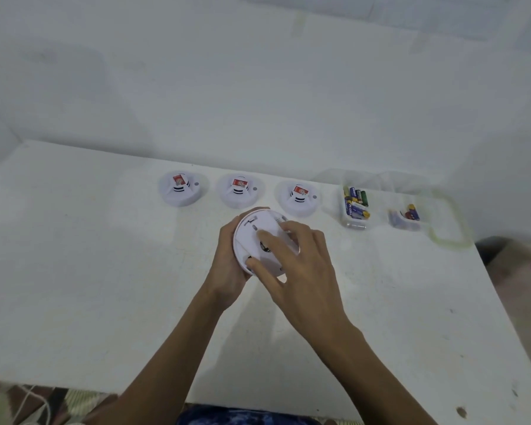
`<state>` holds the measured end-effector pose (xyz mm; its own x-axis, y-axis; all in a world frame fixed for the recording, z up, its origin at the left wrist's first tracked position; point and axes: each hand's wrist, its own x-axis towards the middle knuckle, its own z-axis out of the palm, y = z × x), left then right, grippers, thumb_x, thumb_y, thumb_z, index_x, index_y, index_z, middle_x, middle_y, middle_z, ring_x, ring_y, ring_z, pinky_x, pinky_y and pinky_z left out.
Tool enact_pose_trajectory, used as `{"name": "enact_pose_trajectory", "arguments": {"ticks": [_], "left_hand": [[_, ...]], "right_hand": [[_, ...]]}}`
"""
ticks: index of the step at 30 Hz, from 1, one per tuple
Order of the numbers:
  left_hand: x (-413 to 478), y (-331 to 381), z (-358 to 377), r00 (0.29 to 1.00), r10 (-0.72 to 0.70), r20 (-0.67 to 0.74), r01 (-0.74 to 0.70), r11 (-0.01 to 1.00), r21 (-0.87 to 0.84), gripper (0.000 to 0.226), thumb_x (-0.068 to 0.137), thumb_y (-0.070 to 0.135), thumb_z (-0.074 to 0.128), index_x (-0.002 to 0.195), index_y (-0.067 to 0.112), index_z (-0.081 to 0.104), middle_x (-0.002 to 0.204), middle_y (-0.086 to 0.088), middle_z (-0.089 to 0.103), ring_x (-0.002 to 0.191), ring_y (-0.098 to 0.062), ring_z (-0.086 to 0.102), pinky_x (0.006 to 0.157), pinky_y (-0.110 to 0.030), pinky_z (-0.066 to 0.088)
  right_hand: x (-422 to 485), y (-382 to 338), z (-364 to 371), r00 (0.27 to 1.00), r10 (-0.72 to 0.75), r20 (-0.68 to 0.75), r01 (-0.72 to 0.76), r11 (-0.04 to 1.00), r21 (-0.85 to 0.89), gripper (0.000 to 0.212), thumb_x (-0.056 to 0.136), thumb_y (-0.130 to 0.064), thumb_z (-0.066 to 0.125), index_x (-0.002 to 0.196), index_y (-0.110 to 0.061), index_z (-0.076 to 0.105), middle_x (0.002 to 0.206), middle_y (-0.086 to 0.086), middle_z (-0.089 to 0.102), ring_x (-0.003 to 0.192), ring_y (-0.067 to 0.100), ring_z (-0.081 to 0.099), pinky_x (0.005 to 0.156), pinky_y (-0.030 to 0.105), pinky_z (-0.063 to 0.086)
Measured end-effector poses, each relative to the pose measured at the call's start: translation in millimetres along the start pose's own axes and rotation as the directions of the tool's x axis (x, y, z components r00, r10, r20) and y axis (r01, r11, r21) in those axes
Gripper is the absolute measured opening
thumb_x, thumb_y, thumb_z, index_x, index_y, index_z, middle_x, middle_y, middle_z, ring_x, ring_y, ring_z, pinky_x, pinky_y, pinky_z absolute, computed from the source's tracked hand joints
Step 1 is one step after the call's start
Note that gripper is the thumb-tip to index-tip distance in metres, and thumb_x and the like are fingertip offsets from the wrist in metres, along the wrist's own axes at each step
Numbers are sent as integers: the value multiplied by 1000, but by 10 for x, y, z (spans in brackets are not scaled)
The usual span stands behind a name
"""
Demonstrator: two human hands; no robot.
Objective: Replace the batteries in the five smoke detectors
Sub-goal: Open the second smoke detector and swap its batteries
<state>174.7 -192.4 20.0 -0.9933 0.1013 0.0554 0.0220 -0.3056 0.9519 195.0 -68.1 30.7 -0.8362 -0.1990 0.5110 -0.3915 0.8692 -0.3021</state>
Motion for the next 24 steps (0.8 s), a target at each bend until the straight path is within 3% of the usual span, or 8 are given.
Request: {"name": "enact_pose_trajectory", "arguments": {"ticks": [1,4,6,10,14,16,20,24], "left_hand": [[10,28,18,1000,14,8,-14,1000,-18,17,86,45,58,91,57,69,95,28,70,93,4,66,71,-14,53],[26,-67,-35,1000,7,18,-7,1000,-4,62,101,2,29,96,49,68,89,31,69,87,7,66,68,-13,53],[18,-136,-88,1000,-23,2,23,999,-28,47,101,-3,23,105,34,53,88,27,71,85,6,67,69,-15,55],[60,-152,-112,1000,-18,-19,18,1000,-19,17,95,32,53,111,29,48,98,21,71,92,1,67,72,-18,56],[87,-115,-125,1000,-21,-1,21,1000,-24,80,48,77,70,108,29,50,103,15,68,90,2,67,74,-17,56],[95,-99,-118,1000,-16,17,17,998,-61,81,45,78,71,108,32,52,104,13,67,88,4,67,74,-16,56],[97,-83,-112,999,21,26,-21,1000,9,37,86,49,59,117,30,59,107,15,71,101,-7,67,78,-21,55],[92,-98,-97,1000,3,-7,-3,999,35,55,72,66,64,117,35,57,110,13,68,103,-10,66,85,-27,56]], "right_hand": [[-6,-6,3,1000,3,12,-2,1000,-3,46,83,-52,55,117,-23,66,123,9,59,108,19,42,80,39,57],[1,-30,-1,999,12,33,-13,1000,24,47,84,-52,49,118,-24,64,125,8,58,111,18,41,82,37,56],[20,-39,-3,999,15,30,-16,999,32,46,83,-51,52,118,-24,65,125,8,58,111,18,43,80,35,55],[45,-25,6,999,21,28,-22,999,36,44,83,-51,55,116,-25,66,124,8,59,110,20,48,79,33,55],[85,-7,-4,999,26,39,-29,997,77,41,85,-48,54,114,-23,68,119,10,59,104,23,52,76,33,55],[102,8,2,999,30,44,-33,996,85,39,82,-46,61,111,-22,69,116,11,60,99,26,58,74,32,55],[117,-9,-10,995,80,65,-86,992,97,41,77,-47,66,112,-26,68,110,9,59,94,23,57,71,27,53],[99,-63,21,992,119,32,-120,992,27,44,77,-50,65,114,-26,67,108,10,61,92,23,58,69,28,55]]}}
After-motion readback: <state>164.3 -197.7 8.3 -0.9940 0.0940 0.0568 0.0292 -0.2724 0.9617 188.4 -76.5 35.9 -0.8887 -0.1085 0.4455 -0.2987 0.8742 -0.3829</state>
